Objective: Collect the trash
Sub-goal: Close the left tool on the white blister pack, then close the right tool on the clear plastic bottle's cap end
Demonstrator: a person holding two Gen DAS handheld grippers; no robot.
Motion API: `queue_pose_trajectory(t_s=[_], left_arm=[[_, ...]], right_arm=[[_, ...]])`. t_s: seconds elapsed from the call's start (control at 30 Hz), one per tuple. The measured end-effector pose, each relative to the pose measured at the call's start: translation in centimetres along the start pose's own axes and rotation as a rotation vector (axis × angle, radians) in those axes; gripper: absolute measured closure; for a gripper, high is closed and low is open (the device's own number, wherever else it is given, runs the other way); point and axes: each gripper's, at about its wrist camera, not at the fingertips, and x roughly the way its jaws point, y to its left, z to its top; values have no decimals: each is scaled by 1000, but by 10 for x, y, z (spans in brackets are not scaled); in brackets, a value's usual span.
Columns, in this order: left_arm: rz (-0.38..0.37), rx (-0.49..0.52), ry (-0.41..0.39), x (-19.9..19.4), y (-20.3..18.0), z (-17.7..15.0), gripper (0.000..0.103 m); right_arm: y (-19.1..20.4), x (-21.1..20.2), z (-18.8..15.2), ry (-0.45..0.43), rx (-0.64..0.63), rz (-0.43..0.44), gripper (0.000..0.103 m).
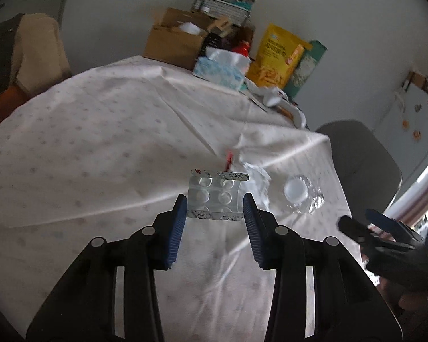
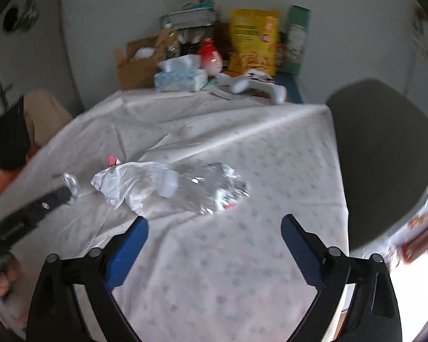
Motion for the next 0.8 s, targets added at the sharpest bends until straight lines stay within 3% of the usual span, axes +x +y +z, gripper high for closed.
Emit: queue_pose_trajectory(t_s=[0.33, 0.47, 0.63, 0.73, 0.8], left_arm=[[39, -160, -42, -1, 54, 0, 62], [44, -180, -42, 4, 65, -3, 62], [46, -183, -47, 9, 71, -3, 62], [46, -197, -64, 8, 75, -2, 62], [49, -194, -79, 4, 75, -1, 62]], right_arm=[[56, 44, 16, 29, -326, -154, 18], [65, 59, 17, 38, -376, -188, 27], [78, 66, 16, 3, -453, -235, 29], [79, 69, 17, -8, -488, -260, 40], [80, 72, 16, 13, -524, -252, 70]])
